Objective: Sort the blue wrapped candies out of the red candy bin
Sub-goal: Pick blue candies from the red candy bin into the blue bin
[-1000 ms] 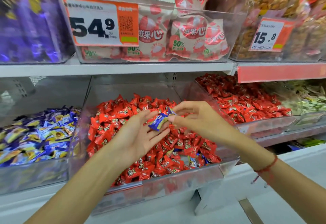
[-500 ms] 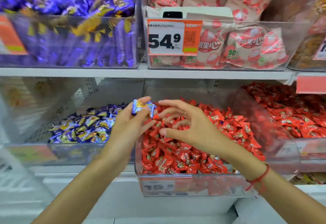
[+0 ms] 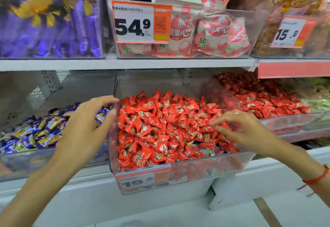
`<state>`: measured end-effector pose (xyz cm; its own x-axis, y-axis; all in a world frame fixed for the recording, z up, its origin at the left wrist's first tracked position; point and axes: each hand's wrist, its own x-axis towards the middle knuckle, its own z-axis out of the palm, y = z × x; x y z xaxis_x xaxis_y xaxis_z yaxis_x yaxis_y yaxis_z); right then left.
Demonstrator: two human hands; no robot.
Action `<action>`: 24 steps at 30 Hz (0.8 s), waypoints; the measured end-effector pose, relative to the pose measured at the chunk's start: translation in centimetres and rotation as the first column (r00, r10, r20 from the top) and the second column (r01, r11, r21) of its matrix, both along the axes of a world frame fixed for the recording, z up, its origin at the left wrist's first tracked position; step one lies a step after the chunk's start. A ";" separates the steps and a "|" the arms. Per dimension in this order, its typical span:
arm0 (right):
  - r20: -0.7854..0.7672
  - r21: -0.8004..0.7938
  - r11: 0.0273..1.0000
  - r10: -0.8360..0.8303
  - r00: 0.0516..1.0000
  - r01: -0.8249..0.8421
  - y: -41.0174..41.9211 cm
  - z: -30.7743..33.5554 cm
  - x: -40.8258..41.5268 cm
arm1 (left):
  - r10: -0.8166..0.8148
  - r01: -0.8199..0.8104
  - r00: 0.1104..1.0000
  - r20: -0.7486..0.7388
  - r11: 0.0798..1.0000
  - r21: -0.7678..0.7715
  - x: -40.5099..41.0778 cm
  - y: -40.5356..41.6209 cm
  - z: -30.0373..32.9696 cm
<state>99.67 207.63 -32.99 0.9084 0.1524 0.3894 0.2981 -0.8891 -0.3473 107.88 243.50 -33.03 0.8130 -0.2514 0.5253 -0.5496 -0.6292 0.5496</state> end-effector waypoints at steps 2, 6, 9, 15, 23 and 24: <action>0.138 -0.042 0.997 -0.056 0.989 0.062 -1.6 -0.7 -1.0 | -0.153 0.149 0.984 0.092 0.988 0.042 -0.9 -3.2 1.7; 0.356 -0.068 0.987 -0.114 0.927 0.147 -2.7 -2.7 -1.9 | -0.598 0.611 0.786 -0.158 0.712 0.347 -0.4 -11.3 1.6; 0.390 0.039 0.980 -0.197 0.900 0.197 -2.6 -3.9 -1.7 | -0.657 0.780 0.614 -0.437 0.420 0.464 1.2 -16.8 -1.4; 0.364 0.182 0.968 -0.227 0.903 0.170 -2.3 -4.9 -1.5 | -0.762 0.801 0.544 -0.352 0.346 0.488 1.6 -22.0 -5.9; 0.371 0.248 0.953 -0.259 0.892 0.174 -2.0 -5.2 -1.2 | -0.814 0.758 0.547 -0.196 0.382 0.529 1.9 -23.3 -7.6; 0.370 0.250 0.953 -0.259 0.892 0.174 -2.0 -5.2 -1.2 | -0.812 0.744 0.548 -0.200 0.364 0.560 1.9 -23.4 -7.3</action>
